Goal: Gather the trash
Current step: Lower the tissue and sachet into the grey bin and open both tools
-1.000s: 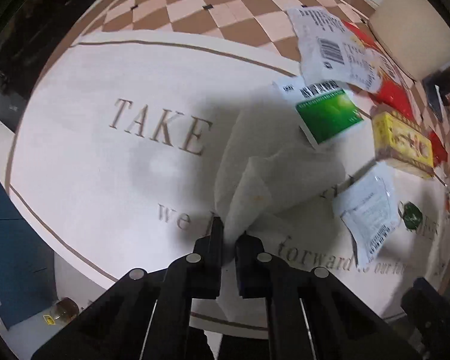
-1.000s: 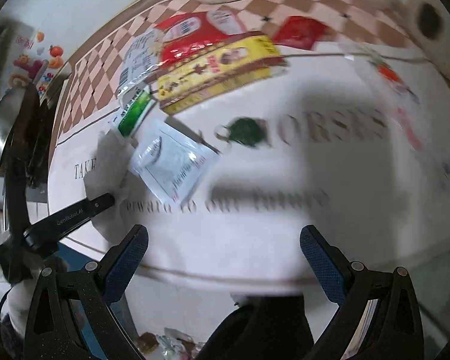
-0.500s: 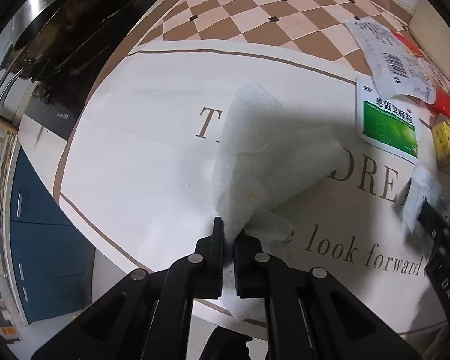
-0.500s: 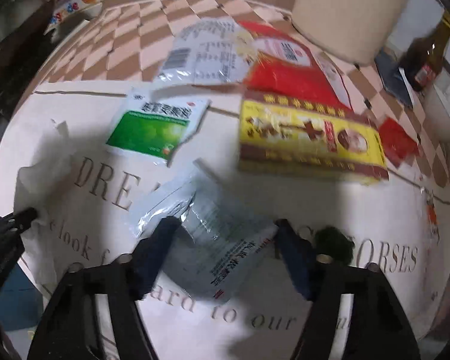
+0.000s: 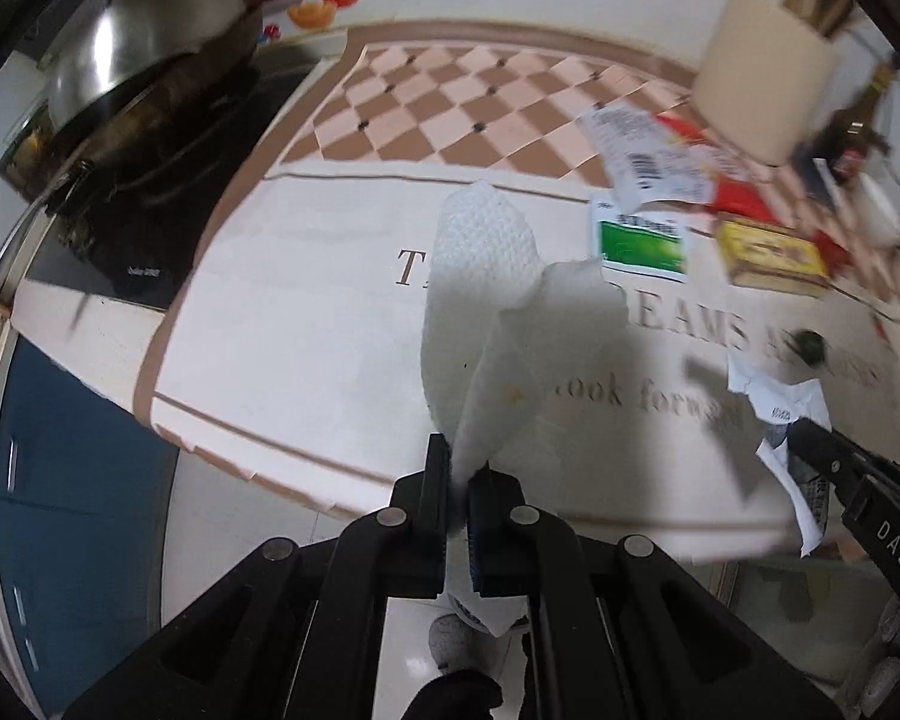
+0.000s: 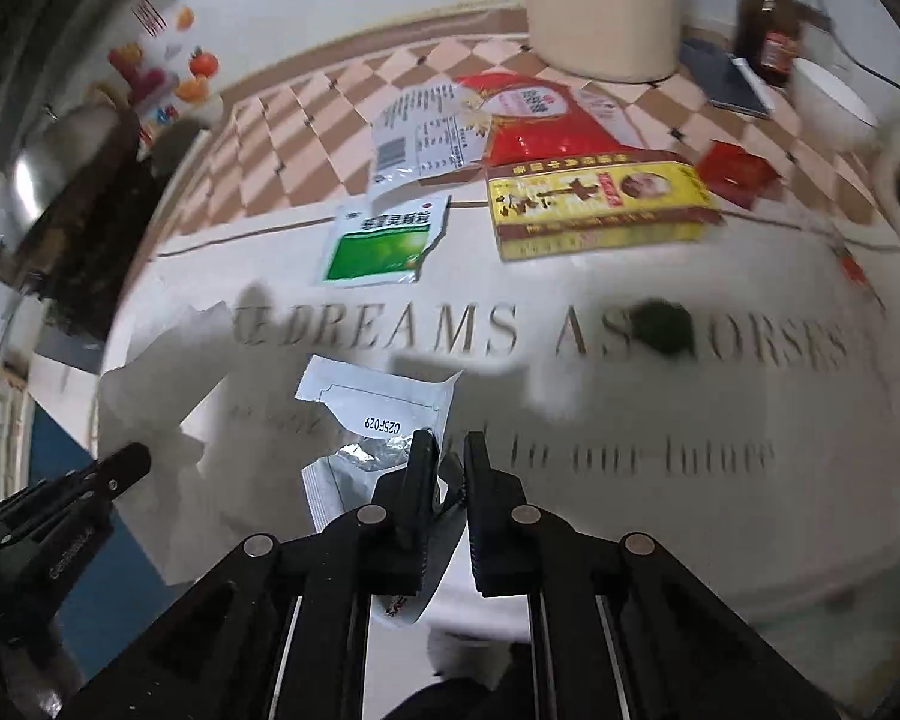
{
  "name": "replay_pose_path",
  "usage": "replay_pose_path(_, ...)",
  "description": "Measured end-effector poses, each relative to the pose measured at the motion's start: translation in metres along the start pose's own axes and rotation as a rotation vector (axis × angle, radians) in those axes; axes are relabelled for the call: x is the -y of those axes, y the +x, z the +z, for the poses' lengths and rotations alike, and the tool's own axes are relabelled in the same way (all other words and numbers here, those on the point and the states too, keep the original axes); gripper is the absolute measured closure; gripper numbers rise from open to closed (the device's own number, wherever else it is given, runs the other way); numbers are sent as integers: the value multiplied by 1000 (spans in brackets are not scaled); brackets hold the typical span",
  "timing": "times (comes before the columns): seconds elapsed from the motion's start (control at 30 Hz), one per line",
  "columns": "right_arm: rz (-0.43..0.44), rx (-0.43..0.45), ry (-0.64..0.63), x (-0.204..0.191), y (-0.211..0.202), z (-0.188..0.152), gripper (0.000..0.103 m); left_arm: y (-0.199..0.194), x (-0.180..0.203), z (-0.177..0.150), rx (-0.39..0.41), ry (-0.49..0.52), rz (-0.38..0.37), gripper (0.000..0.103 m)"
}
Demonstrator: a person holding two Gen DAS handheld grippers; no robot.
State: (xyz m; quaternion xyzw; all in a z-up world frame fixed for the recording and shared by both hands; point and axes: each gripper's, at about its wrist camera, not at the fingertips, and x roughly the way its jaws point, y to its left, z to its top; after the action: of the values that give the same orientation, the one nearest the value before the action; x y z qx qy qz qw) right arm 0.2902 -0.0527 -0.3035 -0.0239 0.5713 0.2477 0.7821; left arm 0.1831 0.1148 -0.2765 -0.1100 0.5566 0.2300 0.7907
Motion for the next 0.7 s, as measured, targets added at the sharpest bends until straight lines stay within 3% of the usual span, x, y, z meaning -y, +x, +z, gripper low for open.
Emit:
replay_pose_path(0.2,9,41,44,-8,-59,-72,93,-21,-14,-53,-10,56,-104,100)
replay_pose_path(0.27,11,38,71,-7,-69,-100,93,-17,-17,-75,-55,68,-125,100)
replay_pose_path(0.37,9,-3,116,0,-68,-146,93,12,-21,-119,-191,81,-164,100)
replay_pose_path(0.53,-22,-154,180,23,-16,-216,93,97,-16,-180,-413,66,-187,100)
replay_pose_path(0.7,-59,-299,227,58,88,-279,93,225,-8,-234,-618,-15,-212,100)
